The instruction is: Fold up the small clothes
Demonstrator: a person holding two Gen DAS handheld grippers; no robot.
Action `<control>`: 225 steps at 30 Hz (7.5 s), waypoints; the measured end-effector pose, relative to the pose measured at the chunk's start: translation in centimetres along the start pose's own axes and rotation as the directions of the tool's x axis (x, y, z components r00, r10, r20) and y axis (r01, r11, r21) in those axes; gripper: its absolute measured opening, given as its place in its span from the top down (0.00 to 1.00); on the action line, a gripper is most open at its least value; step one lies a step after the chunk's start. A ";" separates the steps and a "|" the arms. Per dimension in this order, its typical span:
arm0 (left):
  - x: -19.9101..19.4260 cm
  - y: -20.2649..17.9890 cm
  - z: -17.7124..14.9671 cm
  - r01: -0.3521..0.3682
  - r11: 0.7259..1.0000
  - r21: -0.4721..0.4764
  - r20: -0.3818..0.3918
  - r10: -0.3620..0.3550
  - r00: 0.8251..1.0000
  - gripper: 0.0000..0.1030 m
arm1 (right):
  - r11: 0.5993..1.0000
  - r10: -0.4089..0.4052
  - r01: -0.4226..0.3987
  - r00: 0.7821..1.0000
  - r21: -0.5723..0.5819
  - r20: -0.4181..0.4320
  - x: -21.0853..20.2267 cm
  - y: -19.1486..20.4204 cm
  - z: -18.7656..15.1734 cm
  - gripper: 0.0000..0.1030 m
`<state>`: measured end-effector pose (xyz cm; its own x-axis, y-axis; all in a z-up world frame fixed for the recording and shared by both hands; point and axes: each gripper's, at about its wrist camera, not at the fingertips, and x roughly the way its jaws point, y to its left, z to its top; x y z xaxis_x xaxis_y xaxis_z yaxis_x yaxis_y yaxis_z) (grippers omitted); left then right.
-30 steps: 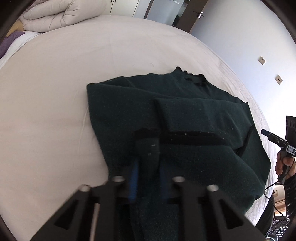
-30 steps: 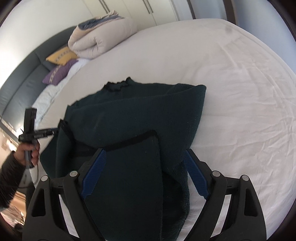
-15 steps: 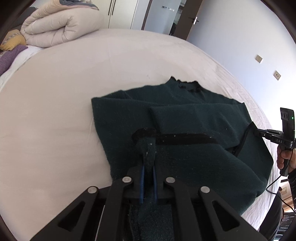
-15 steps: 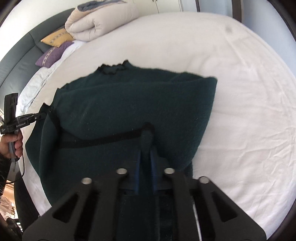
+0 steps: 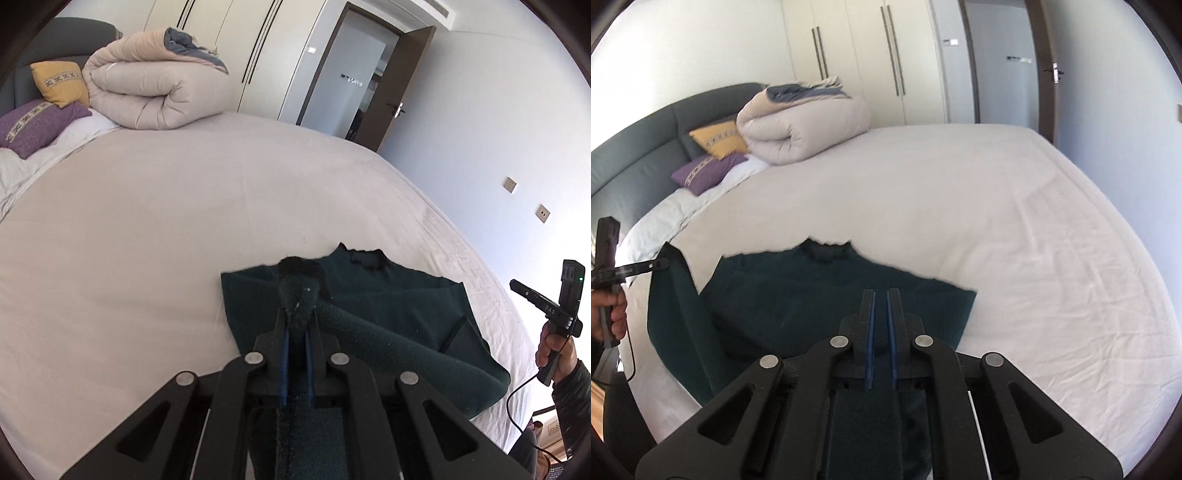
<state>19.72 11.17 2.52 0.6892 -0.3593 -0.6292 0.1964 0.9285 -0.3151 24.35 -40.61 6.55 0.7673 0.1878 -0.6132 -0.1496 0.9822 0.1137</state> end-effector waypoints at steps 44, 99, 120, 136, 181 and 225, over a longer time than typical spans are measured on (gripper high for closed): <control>-1.4 0.7 -3.7 -0.003 1.000 -0.023 -0.040 0.002 0.999 0.94 | 0.986 -0.089 0.086 0.996 -0.146 -0.017 3.8 2.8 -0.1 0.95; 8.4 -0.4 1.7 -0.115 0.993 -0.017 -0.045 0.114 0.993 0.27 | 0.918 -0.206 0.229 0.973 0.325 -0.103 8.7 -5.7 -3.9 0.28; 9.0 -2.0 -6.3 -0.249 0.968 0.042 -0.103 0.252 0.962 0.18 | 0.931 -0.220 0.272 0.950 0.242 -0.222 5.2 -1.9 -12.6 0.46; 7.8 0.2 -6.9 -0.242 0.968 -0.067 -0.129 0.232 0.964 0.17 | 0.924 -0.257 0.304 0.943 0.231 -0.213 2.2 -0.4 -14.0 0.85; 12.3 -2.0 -4.4 -0.300 0.954 0.022 -0.155 0.299 0.941 0.10 | 0.899 0.235 -0.215 0.972 0.381 -0.005 7.7 5.9 -4.7 0.28; 4.0 7.0 -7.1 -0.192 0.911 -0.364 -0.133 0.154 0.979 0.05 | 0.720 0.319 -0.276 0.946 0.637 0.049 9.5 -2.1 -11.6 0.35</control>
<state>18.91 15.52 -7.27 0.6120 -0.2218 -0.7591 -0.2079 0.8810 -0.4250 24.69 -40.93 -8.55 0.7091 0.4916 -0.5055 0.0779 0.6579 0.7491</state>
